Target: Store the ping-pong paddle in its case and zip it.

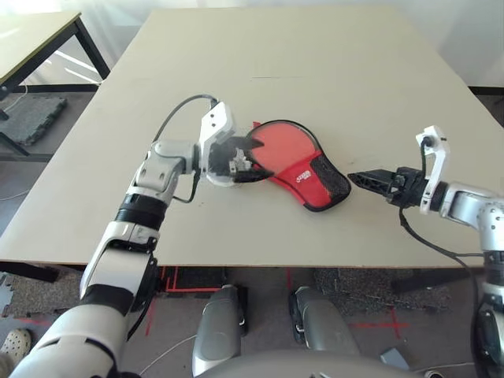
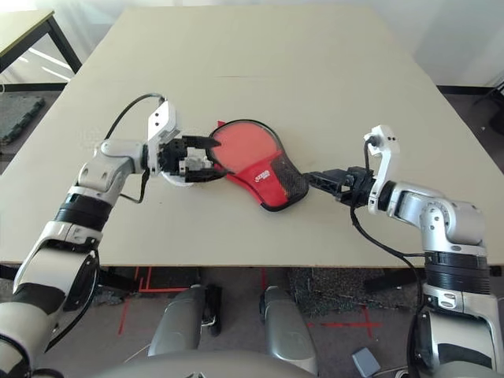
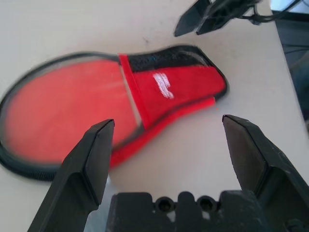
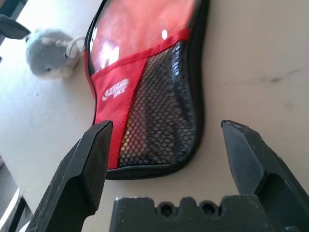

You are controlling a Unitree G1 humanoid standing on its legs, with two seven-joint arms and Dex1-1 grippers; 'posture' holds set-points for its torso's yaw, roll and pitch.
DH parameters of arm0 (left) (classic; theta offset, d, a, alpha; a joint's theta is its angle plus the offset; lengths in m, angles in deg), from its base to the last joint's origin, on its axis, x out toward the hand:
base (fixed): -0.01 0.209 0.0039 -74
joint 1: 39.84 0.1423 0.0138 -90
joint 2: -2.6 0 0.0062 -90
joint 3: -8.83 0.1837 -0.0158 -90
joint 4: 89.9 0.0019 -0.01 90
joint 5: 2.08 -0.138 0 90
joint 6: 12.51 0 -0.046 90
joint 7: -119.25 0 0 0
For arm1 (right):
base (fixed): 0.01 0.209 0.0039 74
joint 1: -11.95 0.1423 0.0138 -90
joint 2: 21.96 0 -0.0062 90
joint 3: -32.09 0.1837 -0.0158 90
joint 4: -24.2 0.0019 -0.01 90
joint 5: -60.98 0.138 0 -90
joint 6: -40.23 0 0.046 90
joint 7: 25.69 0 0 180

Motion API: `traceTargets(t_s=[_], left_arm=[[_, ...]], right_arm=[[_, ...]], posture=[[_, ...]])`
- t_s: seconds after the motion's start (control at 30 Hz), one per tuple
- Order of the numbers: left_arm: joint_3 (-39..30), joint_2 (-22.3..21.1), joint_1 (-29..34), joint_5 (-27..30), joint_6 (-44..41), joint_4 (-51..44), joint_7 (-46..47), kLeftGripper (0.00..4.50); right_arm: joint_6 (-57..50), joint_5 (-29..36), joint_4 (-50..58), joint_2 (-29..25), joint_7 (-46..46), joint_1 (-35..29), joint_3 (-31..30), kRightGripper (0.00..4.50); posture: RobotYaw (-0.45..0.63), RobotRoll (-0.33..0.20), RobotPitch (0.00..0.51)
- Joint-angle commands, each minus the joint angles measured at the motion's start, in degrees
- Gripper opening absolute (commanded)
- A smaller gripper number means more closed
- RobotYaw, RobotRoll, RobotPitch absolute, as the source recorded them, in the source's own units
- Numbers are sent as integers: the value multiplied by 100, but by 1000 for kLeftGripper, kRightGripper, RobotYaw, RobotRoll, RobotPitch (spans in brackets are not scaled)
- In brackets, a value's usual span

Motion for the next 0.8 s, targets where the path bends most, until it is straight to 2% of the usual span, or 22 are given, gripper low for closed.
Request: traceTargets(t_s=[0.03,0.37,0.8], left_arm=[[-143,-237,349,224,-421,-589,71,4500],[-308,-513,805,510,-1016,-1414,306,4500],[-264,-531,829,606,-1072,-1499,432,4500]], right_arm=[[107,-126,-218,2,-97,26,-200,4449],[165,-249,-359,95,-182,20,-449,4449],[-87,-94,-20,423,-63,26,-512,4449]], posture=[[107,0,170],[121,0,190],[119,0,187]])
